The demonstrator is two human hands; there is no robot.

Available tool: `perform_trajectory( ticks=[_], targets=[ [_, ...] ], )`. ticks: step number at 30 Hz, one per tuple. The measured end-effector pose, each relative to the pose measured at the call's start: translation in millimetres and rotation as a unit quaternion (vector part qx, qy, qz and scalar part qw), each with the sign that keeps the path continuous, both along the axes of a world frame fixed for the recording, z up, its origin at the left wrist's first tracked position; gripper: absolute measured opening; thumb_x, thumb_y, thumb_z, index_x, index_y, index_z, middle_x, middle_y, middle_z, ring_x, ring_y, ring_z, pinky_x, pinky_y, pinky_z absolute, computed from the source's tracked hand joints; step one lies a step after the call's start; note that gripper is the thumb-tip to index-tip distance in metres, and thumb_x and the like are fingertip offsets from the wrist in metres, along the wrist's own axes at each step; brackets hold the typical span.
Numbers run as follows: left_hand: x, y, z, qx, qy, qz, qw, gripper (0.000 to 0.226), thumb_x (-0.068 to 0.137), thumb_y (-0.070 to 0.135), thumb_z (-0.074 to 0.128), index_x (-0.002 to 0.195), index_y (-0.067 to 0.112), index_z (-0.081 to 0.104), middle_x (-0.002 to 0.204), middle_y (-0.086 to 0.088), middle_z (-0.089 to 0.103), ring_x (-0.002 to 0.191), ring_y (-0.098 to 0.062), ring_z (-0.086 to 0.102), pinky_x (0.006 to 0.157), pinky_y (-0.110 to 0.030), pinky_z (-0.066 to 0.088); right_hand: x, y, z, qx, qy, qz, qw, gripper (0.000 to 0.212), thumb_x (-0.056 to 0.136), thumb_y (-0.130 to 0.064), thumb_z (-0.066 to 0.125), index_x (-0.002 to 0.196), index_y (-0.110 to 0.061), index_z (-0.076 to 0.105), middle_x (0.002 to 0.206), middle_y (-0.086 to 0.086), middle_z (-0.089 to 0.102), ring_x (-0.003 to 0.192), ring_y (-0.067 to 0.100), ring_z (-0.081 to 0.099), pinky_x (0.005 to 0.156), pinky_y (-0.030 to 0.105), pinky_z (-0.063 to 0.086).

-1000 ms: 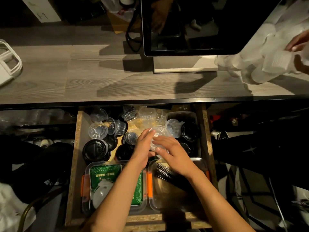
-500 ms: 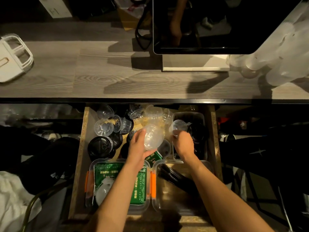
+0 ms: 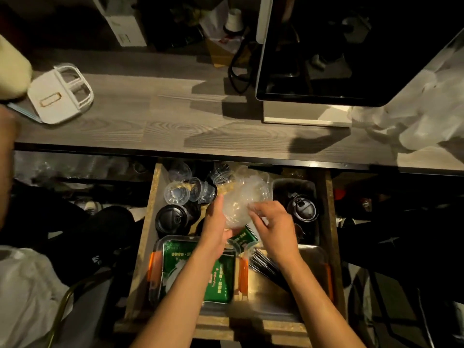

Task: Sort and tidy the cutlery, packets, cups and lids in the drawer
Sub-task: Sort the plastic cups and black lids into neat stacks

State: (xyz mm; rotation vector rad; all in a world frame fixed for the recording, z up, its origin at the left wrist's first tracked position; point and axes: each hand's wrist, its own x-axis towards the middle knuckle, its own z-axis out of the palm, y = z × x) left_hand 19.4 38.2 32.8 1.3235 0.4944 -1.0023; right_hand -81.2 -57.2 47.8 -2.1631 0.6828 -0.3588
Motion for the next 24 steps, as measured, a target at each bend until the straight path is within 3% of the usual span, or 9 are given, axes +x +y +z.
perform_trajectory(
  ticks=[3, 5, 8, 11, 14, 16, 18, 21, 24],
  targets=[
    [5.4, 12.0, 18.3, -0.027, 0.026, 0.019, 0.999, 0.039, 0.1, 0.05, 0.047, 0.116, 0.018, 0.063, 0.101, -0.009, 0.073, 0.09, -0.021, 0.07, 0.083, -0.041, 0.057, 6.6, 15.7, 9.7, -0.065, 0.025, 0.074, 0.995, 0.02, 0.09, -0.014, 0.065, 0.11, -0.015, 0.071, 0.101, -0.001, 0.071, 0.098, 0.016, 0.059, 0.088, 0.026, 0.047],
    [10.6, 26.3, 27.8, -0.03, 0.026, 0.019, 0.999, 0.047, 0.097, 0.055, 0.049, 0.119, 0.016, 0.063, 0.104, -0.011, 0.073, 0.089, -0.023, 0.071, 0.078, -0.04, 0.059, 11.3, 27.3, 18.9, -0.107, 0.063, 0.122, 0.985, 0.023, 0.092, -0.018, 0.058, 0.112, -0.019, 0.068, 0.103, -0.001, 0.069, 0.102, 0.02, 0.058, 0.095, 0.037, 0.044],
    [17.7, 46.3, 40.8, -0.023, 0.018, -0.003, 1.0, 0.058, 0.09, 0.063, 0.053, 0.125, 0.017, 0.063, 0.111, -0.012, 0.073, 0.087, -0.022, 0.072, 0.068, -0.035, 0.058, 17.3, 45.1, 32.6, -0.168, 0.101, 0.165, 0.967, 0.029, 0.093, -0.028, 0.042, 0.113, -0.022, 0.062, 0.103, -0.003, 0.063, 0.105, 0.02, 0.055, 0.106, 0.035, 0.029],
    [21.3, 65.3, 54.6, -0.038, -0.011, -0.036, 0.999, 0.068, 0.08, 0.068, 0.059, 0.129, 0.021, 0.061, 0.114, -0.011, 0.072, 0.086, -0.02, 0.072, 0.063, -0.031, 0.058, 23.5, 63.4, 43.5, -0.201, 0.1, 0.175, 0.958, 0.037, 0.094, -0.037, 0.037, 0.116, -0.02, 0.061, 0.116, 0.002, 0.057, 0.118, 0.024, 0.049, 0.108, 0.039, 0.031],
    [26.0, 82.4, 67.1, -0.053, -0.032, -0.081, 0.995, 0.072, 0.067, 0.07, 0.064, 0.125, 0.027, 0.06, 0.12, -0.01, 0.068, 0.096, -0.026, 0.07, 0.067, -0.035, 0.057, 29.7, 79.6, 54.6, -0.163, 0.096, 0.177, 0.966, 0.048, 0.097, -0.048, 0.03, 0.118, -0.019, 0.061, 0.149, 0.004, 0.041, 0.144, 0.022, 0.025, 0.117, 0.036, 0.018],
    [31.5, 92.7, 72.4, -0.059, -0.047, -0.095, 0.993, 0.063, 0.067, 0.066, 0.065, 0.12, 0.031, 0.06, 0.12, -0.007, 0.066, 0.104, -0.029, 0.068, 0.065, -0.035, 0.058, 32.3, 88.0, 59.9, -0.149, 0.09, 0.192, 0.966, 0.051, 0.098, -0.05, 0.027, 0.12, -0.019, 0.061, 0.156, -0.002, 0.034, 0.149, 0.015, 0.012, 0.118, 0.031, 0.009],
    [36.9, 102.4, 71.9, -0.051, -0.062, -0.104, 0.991, 0.056, 0.075, 0.062, 0.068, 0.12, 0.031, 0.06, 0.121, -0.005, 0.065, 0.105, -0.028, 0.068, 0.06, -0.032, 0.057, 35.2, 95.8, 63.5, -0.111, 0.081, 0.205, 0.969, 0.05, 0.099, -0.05, 0.03, 0.121, -0.019, 0.062, 0.153, -0.006, 0.038, 0.149, 0.009, 0.009, 0.119, 0.03, 0.01],
    [42.7, 114.1, 68.1, -0.037, -0.084, -0.109, 0.99, 0.043, 0.087, 0.053, 0.065, 0.122, 0.026, 0.062, 0.121, -0.011, 0.068, 0.106, -0.03, 0.068, 0.071, -0.035, 0.056, 39.8, 109.2, 73.7, 0.046, 0.042, 0.152, 0.986, 0.036, 0.101, -0.038, 0.044, 0.118, -0.019, 0.069, 0.141, -0.009, 0.053, 0.139, 0.0, 0.032, 0.116, 0.027, 0.028],
    [47.7, 120.1, 69.3, -0.049, -0.098, -0.111, 0.988, 0.039, 0.091, 0.046, 0.064, 0.122, 0.023, 0.061, 0.122, -0.013, 0.066, 0.108, -0.032, 0.066, 0.072, -0.036, 0.057, 41.7, 123.0, 83.6, 0.145, -0.126, -0.047, 0.98, 0.02, 0.096, -0.026, 0.059, 0.113, -0.029, 0.068, 0.127, -0.015, 0.058, 0.121, -0.003, 0.05, 0.1, 0.016, 0.042]
  ],
)
